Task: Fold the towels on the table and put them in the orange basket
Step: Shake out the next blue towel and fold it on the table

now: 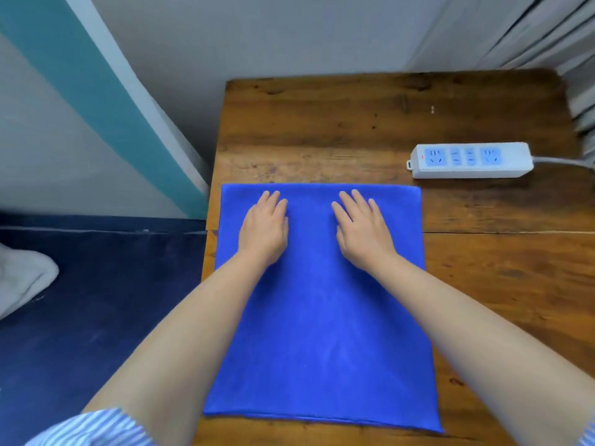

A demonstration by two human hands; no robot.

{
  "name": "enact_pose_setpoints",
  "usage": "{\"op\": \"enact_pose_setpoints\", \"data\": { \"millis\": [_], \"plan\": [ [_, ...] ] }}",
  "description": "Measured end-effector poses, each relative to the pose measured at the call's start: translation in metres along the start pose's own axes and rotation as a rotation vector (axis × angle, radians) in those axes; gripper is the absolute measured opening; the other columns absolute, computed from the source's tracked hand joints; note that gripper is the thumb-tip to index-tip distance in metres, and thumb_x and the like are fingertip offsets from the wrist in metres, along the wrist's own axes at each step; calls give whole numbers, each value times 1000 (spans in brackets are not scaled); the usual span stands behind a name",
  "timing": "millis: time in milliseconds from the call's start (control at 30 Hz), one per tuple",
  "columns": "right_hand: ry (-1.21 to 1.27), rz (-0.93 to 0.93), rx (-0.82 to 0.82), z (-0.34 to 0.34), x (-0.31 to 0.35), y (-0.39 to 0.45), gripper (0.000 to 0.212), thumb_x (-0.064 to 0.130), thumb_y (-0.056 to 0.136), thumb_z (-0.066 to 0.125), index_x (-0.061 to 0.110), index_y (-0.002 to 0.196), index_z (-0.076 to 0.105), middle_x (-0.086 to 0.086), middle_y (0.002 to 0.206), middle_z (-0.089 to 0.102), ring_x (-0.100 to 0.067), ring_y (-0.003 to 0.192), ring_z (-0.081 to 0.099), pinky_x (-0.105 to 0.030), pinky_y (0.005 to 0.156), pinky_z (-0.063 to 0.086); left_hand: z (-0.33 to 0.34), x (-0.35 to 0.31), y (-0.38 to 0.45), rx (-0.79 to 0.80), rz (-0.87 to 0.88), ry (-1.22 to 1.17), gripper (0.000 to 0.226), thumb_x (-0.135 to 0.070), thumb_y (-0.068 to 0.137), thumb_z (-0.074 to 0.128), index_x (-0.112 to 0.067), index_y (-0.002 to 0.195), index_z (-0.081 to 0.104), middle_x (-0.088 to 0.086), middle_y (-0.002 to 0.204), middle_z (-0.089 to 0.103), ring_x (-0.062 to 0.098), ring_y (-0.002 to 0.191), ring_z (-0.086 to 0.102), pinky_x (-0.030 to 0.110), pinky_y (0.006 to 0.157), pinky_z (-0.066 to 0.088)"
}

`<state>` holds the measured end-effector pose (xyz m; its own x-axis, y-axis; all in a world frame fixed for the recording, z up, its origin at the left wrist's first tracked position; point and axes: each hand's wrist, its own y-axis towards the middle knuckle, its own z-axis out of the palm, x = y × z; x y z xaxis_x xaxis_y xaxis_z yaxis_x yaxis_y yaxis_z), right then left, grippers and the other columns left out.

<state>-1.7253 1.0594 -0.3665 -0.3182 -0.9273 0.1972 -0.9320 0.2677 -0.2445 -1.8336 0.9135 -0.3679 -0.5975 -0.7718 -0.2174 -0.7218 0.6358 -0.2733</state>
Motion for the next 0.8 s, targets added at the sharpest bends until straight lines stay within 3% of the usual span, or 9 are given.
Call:
{"op": "enact_pose_setpoints", "data": {
  "millis": [133, 267, 533, 600, 700, 800],
  "plan": [
    [-1, -34, 12, 14, 8, 34, 52, 29, 97, 30, 17, 146, 15, -1, 156, 5, -21, 144, 0, -40, 116, -1, 16, 3, 31, 8, 39, 40, 50, -30, 98, 29, -14, 145, 23, 4, 155, 15, 22, 144, 7, 39, 115, 12],
    [-28, 35, 54, 16, -32, 39, 53, 36, 97, 28, 22, 146, 14, 2, 156, 4, -19, 144, -1, -37, 115, -4, 21, 46, 44, 30, 32, 82, 54, -39, 97, 29, -24, 147, 15, -1, 157, 8, 20, 145, 1, 39, 115, 2],
    [14, 240, 64, -5, -96, 10, 53, 28, 97, 27, 15, 146, 12, 0, 156, 6, -15, 144, 2, -36, 116, 1, 4, 93, 53, 1, -13, 49, 50, -32, 98, 31, -20, 146, 21, 2, 156, 12, 23, 144, 6, 43, 114, 7],
    [5, 224, 6, -11, -96, 9, 51, 16, 94, 36, 8, 143, 25, -9, 152, 22, -23, 141, 18, -40, 114, 14, -1, 93, 52, -70, 7, 36, 46, -25, 96, 35, -11, 140, 36, 11, 150, 28, 29, 139, 22, 44, 111, 18],
    [-75, 301, -105, -22, -90, 15, 42, 2, 84, 48, -1, 126, 48, -21, 126, 50, -37, 114, 43, -44, 93, 38, -14, 89, 51, -142, -43, 40, 34, -9, 86, 44, 3, 116, 54, 24, 121, 51, 39, 112, 44, 45, 94, 37],
    [-143, 359, -81, -35, -87, 24, 27, -1, 80, 50, -4, 105, 60, -22, 111, 55, -38, 105, 43, -41, 83, 37, -26, 89, 53, -82, -31, 36, 30, -2, 83, 43, 4, 110, 55, 24, 112, 54, 39, 106, 45, 44, 87, 40]
  ]
}}
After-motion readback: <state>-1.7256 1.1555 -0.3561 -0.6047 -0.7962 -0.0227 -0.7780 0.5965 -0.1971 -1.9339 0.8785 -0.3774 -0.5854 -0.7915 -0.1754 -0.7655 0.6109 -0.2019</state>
